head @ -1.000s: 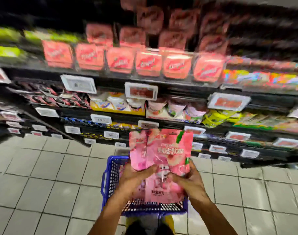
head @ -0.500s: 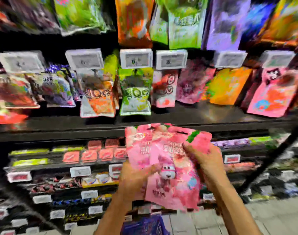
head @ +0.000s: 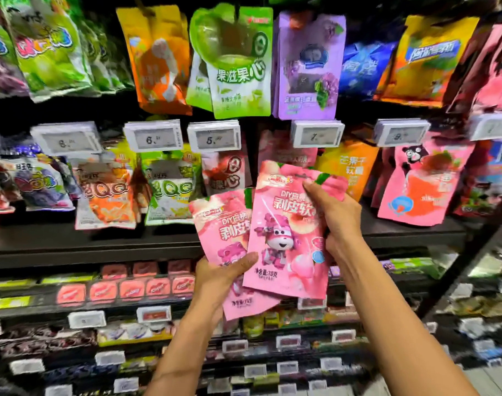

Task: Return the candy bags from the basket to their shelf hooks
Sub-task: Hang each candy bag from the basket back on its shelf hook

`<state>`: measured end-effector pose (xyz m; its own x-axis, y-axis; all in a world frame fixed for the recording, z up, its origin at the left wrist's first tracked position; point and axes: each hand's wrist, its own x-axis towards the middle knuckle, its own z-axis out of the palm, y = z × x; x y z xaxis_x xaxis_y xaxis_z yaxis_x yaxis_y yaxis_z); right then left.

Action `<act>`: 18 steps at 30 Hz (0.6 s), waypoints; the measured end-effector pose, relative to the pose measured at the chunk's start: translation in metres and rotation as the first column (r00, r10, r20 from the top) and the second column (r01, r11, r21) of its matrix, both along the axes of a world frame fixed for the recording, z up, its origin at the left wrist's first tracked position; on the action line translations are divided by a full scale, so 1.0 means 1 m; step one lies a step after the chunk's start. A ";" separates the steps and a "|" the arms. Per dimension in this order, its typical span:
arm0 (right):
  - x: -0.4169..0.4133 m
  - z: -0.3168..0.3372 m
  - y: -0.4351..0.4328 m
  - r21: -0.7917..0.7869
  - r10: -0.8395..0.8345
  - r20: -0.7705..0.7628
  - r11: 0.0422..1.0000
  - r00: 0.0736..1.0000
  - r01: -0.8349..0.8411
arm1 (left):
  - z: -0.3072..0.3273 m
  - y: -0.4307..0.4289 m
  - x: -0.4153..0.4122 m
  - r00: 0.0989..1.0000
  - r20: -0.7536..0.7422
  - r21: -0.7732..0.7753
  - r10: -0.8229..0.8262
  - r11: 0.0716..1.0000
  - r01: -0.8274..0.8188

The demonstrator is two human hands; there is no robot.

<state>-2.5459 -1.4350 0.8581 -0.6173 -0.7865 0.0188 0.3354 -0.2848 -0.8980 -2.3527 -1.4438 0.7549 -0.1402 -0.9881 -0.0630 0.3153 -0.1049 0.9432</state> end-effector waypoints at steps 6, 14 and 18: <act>-0.046 0.008 -0.042 0.039 0.066 -0.026 0.997 0.997 -0.065 | 0.005 -0.024 -0.051 0.995 0.015 0.010 0.099 0.995 -0.099; -0.066 0.020 -0.084 0.060 0.043 -0.057 0.997 0.997 -0.040 | 0.015 -0.046 -0.078 0.980 -0.042 -0.006 0.197 0.980 -0.197; -0.068 0.026 -0.097 0.023 0.066 -0.056 0.998 0.996 -0.065 | 0.022 -0.057 -0.080 0.978 -0.053 -0.034 0.203 0.978 -0.205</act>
